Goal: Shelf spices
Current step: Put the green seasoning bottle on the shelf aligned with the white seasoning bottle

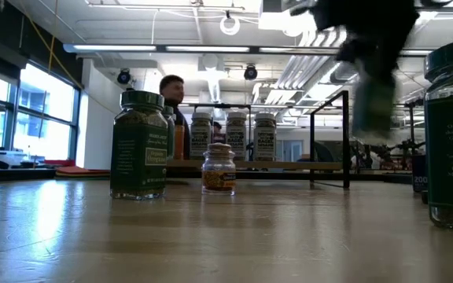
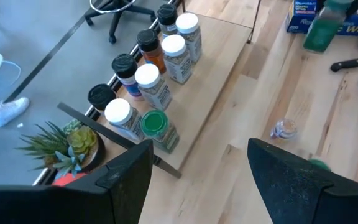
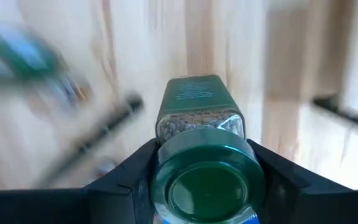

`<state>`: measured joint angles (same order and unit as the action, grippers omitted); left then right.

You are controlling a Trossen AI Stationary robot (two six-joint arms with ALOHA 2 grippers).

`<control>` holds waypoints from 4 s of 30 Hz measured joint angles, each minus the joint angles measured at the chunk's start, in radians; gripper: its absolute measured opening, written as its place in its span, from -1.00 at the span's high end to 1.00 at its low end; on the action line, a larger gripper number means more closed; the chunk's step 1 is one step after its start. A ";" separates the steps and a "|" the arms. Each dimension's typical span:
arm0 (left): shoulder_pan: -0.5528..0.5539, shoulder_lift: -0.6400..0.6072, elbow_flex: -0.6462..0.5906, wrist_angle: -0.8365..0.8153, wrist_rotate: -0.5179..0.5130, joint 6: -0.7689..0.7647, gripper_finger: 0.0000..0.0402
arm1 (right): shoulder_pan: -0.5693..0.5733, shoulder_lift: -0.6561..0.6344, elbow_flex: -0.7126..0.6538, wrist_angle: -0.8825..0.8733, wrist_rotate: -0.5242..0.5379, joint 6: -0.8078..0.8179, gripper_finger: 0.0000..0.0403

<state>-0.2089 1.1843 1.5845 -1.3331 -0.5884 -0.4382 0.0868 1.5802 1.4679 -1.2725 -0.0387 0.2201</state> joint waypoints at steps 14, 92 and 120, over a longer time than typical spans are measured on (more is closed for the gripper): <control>-0.001 -0.039 0.000 -0.015 0.039 0.011 -0.28 | -0.238 0.624 0.839 -0.041 0.029 -0.041 0.07; -0.002 -0.099 0.002 -0.006 0.091 -0.039 -0.28 | -0.256 0.586 0.511 0.297 0.237 -0.102 0.83; -0.001 -0.099 0.001 0.000 0.081 -0.058 -0.28 | -0.195 0.584 0.568 0.272 0.094 -0.194 0.88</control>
<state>-0.2100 1.0855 1.5856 -1.3331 -0.5075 -0.4962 -0.1085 2.1644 2.0362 -1.0008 0.0549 0.0264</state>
